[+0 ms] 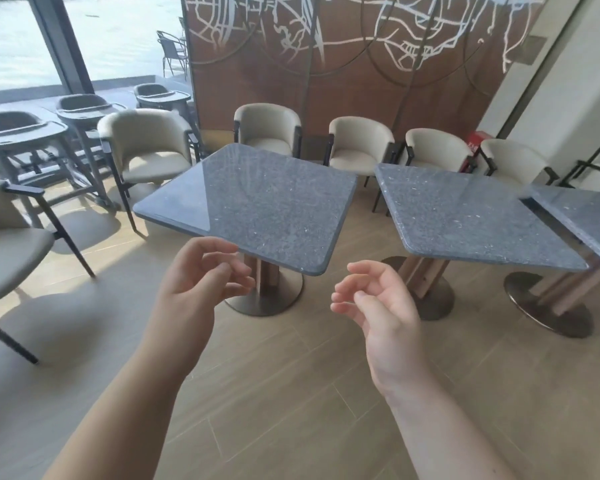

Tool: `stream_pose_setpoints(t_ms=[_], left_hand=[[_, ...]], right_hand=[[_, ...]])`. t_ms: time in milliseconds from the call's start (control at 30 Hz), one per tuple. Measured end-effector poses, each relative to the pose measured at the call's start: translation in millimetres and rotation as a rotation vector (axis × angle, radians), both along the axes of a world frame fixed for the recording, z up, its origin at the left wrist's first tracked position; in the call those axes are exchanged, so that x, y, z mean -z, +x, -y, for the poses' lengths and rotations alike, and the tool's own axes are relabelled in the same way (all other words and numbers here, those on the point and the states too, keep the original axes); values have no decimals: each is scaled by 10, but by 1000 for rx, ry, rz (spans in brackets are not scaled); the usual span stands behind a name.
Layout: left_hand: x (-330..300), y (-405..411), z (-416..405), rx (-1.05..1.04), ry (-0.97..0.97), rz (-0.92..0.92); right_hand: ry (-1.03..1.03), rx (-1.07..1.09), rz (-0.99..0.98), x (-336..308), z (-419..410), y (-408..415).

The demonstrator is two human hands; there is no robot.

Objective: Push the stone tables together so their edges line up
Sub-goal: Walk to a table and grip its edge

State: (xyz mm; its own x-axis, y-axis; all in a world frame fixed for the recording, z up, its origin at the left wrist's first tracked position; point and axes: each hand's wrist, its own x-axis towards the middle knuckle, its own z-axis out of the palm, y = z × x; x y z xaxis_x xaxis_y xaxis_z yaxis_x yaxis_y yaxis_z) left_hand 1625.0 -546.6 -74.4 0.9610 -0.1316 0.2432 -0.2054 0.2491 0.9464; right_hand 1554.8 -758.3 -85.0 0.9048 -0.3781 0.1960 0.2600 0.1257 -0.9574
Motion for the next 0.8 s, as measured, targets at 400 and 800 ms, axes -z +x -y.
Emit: stream_pose_setpoints(t_ms=[400,800], left_hand=[[119,1335,1304,123,160,78],[967,1851,2293,-74,115,-212]], right_hand=[[-153,7,-36,151,1481,959],[-78,-143,-212,776,2574,1846]])
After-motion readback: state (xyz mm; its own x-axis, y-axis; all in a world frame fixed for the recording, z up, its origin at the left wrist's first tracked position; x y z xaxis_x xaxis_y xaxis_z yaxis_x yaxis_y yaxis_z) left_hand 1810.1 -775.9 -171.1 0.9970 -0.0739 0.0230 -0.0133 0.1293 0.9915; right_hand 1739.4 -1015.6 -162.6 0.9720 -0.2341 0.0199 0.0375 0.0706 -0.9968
